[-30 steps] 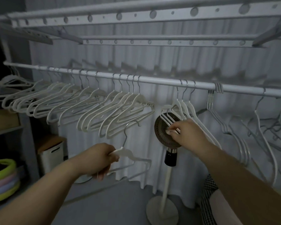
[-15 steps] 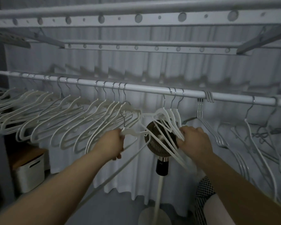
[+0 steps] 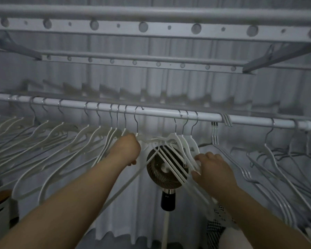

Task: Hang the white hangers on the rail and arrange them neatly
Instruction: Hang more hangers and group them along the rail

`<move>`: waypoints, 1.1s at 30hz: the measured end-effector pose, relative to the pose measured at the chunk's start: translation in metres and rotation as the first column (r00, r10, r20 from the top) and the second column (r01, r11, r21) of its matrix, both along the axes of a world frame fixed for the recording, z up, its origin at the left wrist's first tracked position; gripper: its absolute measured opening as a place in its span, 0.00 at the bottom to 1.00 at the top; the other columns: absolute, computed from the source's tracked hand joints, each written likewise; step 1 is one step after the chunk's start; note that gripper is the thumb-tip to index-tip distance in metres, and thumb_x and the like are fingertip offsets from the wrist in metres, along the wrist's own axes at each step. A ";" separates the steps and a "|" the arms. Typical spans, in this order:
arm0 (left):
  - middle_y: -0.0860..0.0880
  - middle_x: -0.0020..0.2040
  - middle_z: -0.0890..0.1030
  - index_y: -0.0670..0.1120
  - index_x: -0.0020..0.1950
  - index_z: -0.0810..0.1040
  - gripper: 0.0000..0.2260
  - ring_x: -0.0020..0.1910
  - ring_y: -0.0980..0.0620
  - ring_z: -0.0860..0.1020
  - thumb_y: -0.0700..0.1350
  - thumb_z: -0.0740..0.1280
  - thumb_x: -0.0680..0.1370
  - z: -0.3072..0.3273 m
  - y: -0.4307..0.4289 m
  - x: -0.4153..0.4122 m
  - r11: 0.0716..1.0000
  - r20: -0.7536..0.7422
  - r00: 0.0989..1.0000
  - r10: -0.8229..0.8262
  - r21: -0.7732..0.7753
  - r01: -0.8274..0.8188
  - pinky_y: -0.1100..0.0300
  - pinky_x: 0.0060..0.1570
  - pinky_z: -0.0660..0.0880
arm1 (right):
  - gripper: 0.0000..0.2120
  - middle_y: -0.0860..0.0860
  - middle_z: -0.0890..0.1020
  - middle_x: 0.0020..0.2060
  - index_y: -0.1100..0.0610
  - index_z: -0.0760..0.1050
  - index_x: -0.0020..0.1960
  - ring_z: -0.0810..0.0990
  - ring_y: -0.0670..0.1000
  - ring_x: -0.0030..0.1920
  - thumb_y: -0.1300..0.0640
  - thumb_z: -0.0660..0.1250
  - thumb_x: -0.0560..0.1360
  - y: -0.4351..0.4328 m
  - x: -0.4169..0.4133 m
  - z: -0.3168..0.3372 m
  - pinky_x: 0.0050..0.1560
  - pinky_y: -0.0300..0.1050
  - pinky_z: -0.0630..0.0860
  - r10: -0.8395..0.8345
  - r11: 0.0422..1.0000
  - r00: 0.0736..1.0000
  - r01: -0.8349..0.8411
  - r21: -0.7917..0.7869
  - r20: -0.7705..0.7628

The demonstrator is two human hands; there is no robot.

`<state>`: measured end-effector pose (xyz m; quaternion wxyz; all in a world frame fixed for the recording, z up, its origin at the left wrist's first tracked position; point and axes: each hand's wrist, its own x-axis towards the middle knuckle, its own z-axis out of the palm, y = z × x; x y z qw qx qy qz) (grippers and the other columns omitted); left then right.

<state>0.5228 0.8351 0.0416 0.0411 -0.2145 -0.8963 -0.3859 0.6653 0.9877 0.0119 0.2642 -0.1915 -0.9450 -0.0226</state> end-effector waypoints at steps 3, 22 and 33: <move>0.34 0.51 0.80 0.34 0.56 0.70 0.10 0.42 0.39 0.81 0.32 0.54 0.77 0.002 0.006 -0.007 1.000 0.021 1.000 -0.005 -0.006 0.005 0.52 0.34 0.76 | 0.21 0.51 0.72 0.62 0.52 0.63 0.69 0.68 0.52 0.62 0.54 0.59 0.76 -0.002 -0.005 0.002 0.60 0.42 0.65 -0.004 0.998 1.000 0.005 0.060 -0.015; 0.34 0.46 0.82 0.34 0.49 0.72 0.10 0.32 0.41 0.80 0.33 0.53 0.77 0.007 -0.015 -0.025 0.998 0.023 0.999 -0.049 -0.030 0.050 0.56 0.31 0.74 | 0.27 0.54 0.80 0.53 0.56 0.70 0.60 0.75 0.53 0.58 0.36 0.50 0.76 -0.041 -0.035 -0.009 0.61 0.49 0.62 -0.150 0.981 0.989 0.147 0.125 0.010; 0.33 0.47 0.82 0.36 0.40 0.71 0.08 0.30 0.42 0.79 0.32 0.55 0.77 0.002 -0.042 -0.027 1.000 0.015 1.000 0.026 -0.009 -0.026 0.57 0.30 0.75 | 0.10 0.52 0.83 0.48 0.57 0.71 0.55 0.81 0.52 0.50 0.61 0.56 0.76 -0.038 -0.044 -0.012 0.66 0.47 0.59 -0.141 0.984 0.989 0.134 0.120 0.047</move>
